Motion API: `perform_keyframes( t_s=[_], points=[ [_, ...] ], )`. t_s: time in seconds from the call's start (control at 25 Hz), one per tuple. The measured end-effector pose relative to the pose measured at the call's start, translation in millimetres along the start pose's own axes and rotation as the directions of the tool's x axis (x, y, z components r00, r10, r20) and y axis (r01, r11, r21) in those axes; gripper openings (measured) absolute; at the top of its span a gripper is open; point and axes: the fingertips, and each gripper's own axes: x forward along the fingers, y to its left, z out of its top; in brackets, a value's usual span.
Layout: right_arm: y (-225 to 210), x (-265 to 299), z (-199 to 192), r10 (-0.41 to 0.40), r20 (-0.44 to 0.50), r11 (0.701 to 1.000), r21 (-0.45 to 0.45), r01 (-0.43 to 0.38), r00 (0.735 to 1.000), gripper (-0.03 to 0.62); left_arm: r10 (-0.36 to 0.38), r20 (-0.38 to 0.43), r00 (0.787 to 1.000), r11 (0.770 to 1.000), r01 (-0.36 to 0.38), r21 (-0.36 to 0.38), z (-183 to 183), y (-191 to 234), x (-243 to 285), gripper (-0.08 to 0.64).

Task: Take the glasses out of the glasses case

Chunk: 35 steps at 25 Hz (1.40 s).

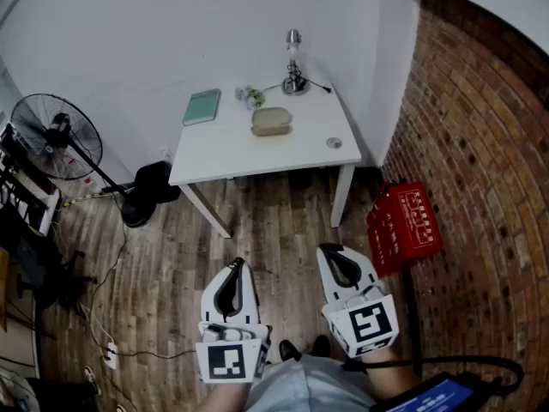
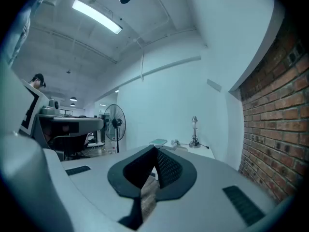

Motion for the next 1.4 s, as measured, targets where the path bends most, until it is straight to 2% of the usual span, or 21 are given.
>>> perform_keyframes(
  t_s=[0.2,0.36,0.44,0.48,0.68,1.0,1.2,1.4],
  points=[
    [-3,-2,-3,0.000,0.001,1.000,-0.004,0.000,1.000,0.015,0.000,0.009,1.000,1.000,0.000,0.004,0,-4,2,0.006],
    [-10,-5,1,-0.003,0.035,1.000,0.011,0.002,0.999,0.024,0.032,-0.021,0.999,0.999,-0.031,0.024,1,-5,3,0.006],
    [-11,-5,1,0.014,0.034,1.000,0.017,-0.014,0.999,0.215,0.034,-0.011,0.999,0.999,-0.034,0.021,2,-7,2,0.006],
    [-12,-6,0,0.020,0.034,1.000,0.014,-0.021,0.999,0.225,0.030,-0.002,1.000,0.999,-0.030,0.016,2,-10,2,0.006],
    [-26,-10,0,0.030,0.046,1.000,0.005,-0.030,0.998,0.224,0.050,-0.001,0.999,0.998,-0.050,0.043,6,-20,8,0.006],
    [-53,-1,-11,0.026,0.032,0.999,0.034,-0.027,0.999,0.223,0.086,0.002,0.996,0.995,-0.086,0.041,2,-15,27,0.006],
    [-66,25,-24,0.031,0.010,0.999,0.040,-0.031,0.999,0.221,0.097,-0.028,0.995,0.995,-0.096,0.035,-14,-3,52,0.006],
    [-80,76,-35,0.030,-0.024,0.999,0.044,-0.029,0.999,0.221,0.094,-0.048,0.994,0.996,-0.093,0.012,-33,26,99,0.006]
  ],
)
